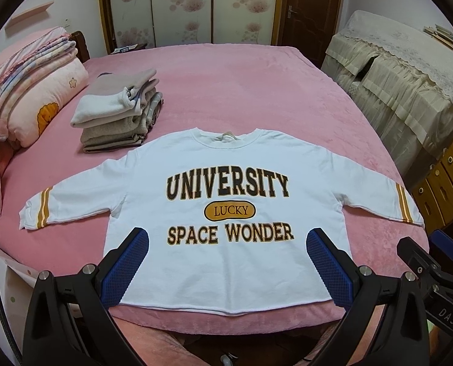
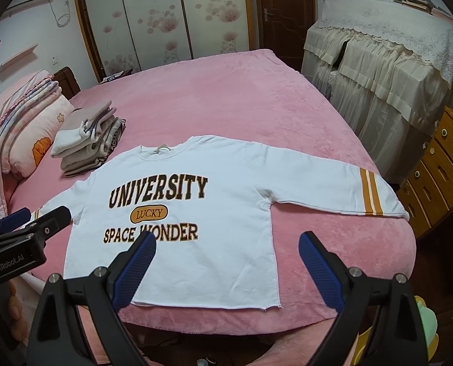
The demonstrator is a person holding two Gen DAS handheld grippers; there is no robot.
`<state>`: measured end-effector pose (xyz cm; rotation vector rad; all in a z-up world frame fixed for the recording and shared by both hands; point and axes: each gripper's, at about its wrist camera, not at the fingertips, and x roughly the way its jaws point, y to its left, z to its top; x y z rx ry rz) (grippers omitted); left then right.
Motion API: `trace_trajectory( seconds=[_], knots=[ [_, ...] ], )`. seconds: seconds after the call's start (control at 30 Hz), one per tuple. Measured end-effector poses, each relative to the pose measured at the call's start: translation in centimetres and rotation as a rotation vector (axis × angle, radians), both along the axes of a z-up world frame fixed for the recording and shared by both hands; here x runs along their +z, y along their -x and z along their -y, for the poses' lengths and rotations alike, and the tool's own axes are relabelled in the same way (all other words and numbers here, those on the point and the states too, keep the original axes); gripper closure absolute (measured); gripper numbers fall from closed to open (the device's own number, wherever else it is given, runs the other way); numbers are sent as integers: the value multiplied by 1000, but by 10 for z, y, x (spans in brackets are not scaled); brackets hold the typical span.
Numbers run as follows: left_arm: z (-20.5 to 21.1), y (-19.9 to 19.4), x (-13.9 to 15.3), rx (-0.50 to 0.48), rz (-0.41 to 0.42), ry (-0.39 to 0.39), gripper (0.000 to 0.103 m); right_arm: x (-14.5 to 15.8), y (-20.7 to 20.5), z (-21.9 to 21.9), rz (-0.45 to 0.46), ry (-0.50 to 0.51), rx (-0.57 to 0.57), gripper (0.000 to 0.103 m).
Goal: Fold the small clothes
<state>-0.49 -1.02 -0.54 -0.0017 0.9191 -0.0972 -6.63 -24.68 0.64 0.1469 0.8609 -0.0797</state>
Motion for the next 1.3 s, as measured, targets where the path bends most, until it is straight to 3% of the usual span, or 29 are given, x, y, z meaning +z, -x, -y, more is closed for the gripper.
trace_trajectory(
  seconds=[1.3],
  knots=[
    [20,9,-3,-3,8,-38,0,6,5,14,48,20,25,7]
  ],
)
